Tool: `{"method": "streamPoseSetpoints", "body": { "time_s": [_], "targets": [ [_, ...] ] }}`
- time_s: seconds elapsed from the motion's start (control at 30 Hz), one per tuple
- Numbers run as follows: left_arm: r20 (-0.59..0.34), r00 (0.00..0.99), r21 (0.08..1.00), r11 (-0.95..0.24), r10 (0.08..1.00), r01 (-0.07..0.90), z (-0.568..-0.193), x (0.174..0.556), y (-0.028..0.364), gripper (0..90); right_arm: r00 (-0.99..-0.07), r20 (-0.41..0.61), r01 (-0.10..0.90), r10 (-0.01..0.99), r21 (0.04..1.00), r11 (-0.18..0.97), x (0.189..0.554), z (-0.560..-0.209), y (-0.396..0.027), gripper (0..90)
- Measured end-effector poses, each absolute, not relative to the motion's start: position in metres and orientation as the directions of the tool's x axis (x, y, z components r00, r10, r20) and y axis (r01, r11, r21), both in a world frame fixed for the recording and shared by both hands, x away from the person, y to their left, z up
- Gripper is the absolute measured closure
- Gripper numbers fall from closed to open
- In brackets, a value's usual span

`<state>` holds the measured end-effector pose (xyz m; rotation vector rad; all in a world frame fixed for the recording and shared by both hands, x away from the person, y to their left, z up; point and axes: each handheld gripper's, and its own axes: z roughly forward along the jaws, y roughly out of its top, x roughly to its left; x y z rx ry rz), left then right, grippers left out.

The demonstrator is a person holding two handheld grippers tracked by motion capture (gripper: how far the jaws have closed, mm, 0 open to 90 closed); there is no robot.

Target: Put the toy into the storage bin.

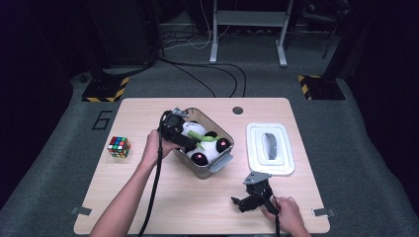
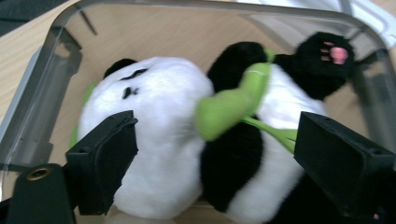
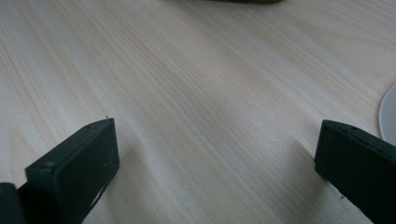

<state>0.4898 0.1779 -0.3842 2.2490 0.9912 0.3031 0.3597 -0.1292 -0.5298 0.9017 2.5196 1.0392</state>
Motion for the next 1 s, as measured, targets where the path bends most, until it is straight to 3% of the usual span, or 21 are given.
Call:
{"method": "streamPoseSetpoints", "body": {
  "time_s": [0.23, 0.37, 0.53, 0.7, 1.0],
  "targets": [
    [-0.053, 0.67, 0.578, -0.524, 0.741, 0.626, -0.401, 0.502, 0.175, 17.3, -0.77, -0.011, 0.445, 0.638, 0.708, 0.549, 0.36, -0.53, -0.129, 0.0],
    [0.004, 0.662, 0.545, -0.557, 0.749, 0.627, -0.403, 0.502, 0.167, 17.5, -0.771, -0.012, 0.443, 0.637, 0.708, 0.549, 0.36, -0.53, -0.129, 0.0],
    [0.002, 0.67, 0.561, -0.556, 0.742, 0.614, -0.396, 0.5, 0.169, 17.4, -0.77, -0.011, 0.445, 0.638, 0.708, 0.549, 0.36, -0.53, -0.129, 0.0],
    [-0.057, 0.705, 0.626, -0.525, 0.707, 0.576, -0.377, 0.476, 0.174, 13.8, -0.77, -0.012, 0.444, 0.638, 0.708, 0.549, 0.36, -0.53, -0.129, 0.0],
    [-0.044, 0.757, 0.561, -0.611, 0.652, 0.559, -0.388, 0.464, 0.162, 7.6, -0.77, -0.012, 0.443, 0.638, 0.708, 0.549, 0.36, -0.53, -0.129, 0.0]
  ]
}}
